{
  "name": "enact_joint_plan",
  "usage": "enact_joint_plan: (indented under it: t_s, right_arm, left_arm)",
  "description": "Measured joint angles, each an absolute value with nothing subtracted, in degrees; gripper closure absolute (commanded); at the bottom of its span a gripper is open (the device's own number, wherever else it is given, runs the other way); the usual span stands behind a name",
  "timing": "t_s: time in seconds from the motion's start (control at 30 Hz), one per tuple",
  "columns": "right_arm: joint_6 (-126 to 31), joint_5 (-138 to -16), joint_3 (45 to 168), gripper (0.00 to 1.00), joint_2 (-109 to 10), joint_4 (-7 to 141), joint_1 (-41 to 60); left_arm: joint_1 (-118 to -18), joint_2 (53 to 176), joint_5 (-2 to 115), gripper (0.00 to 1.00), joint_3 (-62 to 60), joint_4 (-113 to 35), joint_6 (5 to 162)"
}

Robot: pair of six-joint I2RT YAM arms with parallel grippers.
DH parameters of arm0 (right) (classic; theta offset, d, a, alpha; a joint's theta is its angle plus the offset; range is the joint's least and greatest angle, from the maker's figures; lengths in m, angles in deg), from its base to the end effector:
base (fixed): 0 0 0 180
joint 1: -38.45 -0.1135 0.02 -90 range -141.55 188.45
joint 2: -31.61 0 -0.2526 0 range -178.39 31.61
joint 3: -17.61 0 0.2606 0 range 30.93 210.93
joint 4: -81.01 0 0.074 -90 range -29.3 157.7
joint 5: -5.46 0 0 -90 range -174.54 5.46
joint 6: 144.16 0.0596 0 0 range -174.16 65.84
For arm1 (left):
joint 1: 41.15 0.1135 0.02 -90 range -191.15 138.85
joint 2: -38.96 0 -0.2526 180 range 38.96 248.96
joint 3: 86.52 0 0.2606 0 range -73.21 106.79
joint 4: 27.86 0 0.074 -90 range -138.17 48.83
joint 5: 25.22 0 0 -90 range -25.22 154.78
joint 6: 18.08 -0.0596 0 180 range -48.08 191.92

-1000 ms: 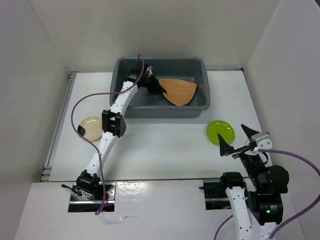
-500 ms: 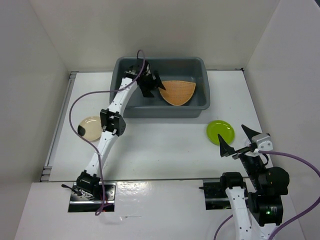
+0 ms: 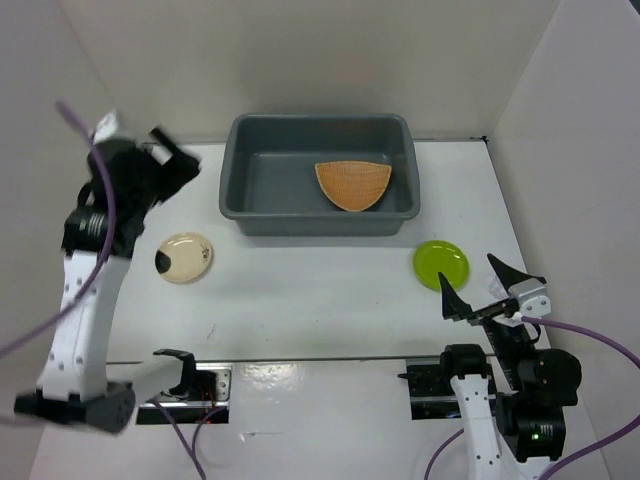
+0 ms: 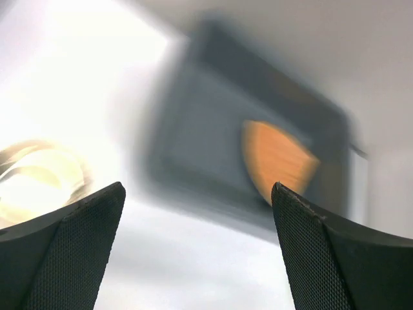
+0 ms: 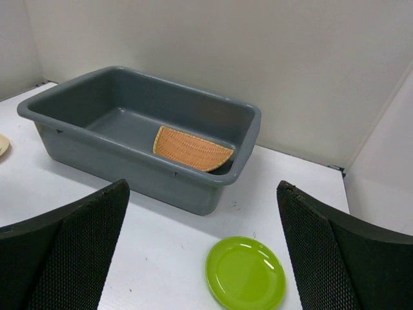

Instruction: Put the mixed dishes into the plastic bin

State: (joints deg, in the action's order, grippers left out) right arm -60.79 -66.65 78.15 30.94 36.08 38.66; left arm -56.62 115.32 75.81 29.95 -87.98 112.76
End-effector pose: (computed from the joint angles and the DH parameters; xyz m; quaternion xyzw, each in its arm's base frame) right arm 0.0246 0.0182 0.3755 -0.1568 0.5939 0.0478 0.7876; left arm 0.2770 -0.0648 0.4815 -0.2328 0.7834 -0.1999 0.5405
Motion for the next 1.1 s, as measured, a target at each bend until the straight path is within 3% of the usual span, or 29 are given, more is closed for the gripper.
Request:
enact_joint_plan:
  t_s: [0.07,0.13,0.43,0.57,0.7,1.1]
  right_arm:
    - [-60.8,-66.6,78.1,0.01,31.2,36.1,38.7]
    - [-60.8,-66.6,78.1,0.01,31.2,36.2,38.7]
    - [-60.8,-66.7,78.1,0.01,31.2,36.4,39.1]
    - [-60.6,-66.7,78.1,0.01,31.2,36.4,39.1]
    - [-60.6,-66.7,78.1,0.01,31.2,36.4,39.1]
    - [-60.6,-66.7,78.1,0.01,31.2,36.4,39.1]
  left_arm:
    - [-44.9,101.2,75.1,0.0,9.4,-81.9,114.3]
    - [-39.5,95.9,72.5,0.0,-0.7,-81.8,114.9]
    - [-17.2,96.3,56.0,0.0,-28.0,-70.6,123.8]
    - [-12.2,94.3,50.2,0.0,-39.4,-63.6,131.2]
    - [-11.2,94.3,47.4,0.0,-45.7,-60.1,135.6]
    - [-10.6,100.0,49.6,0.0,-47.6,-51.2,139.8]
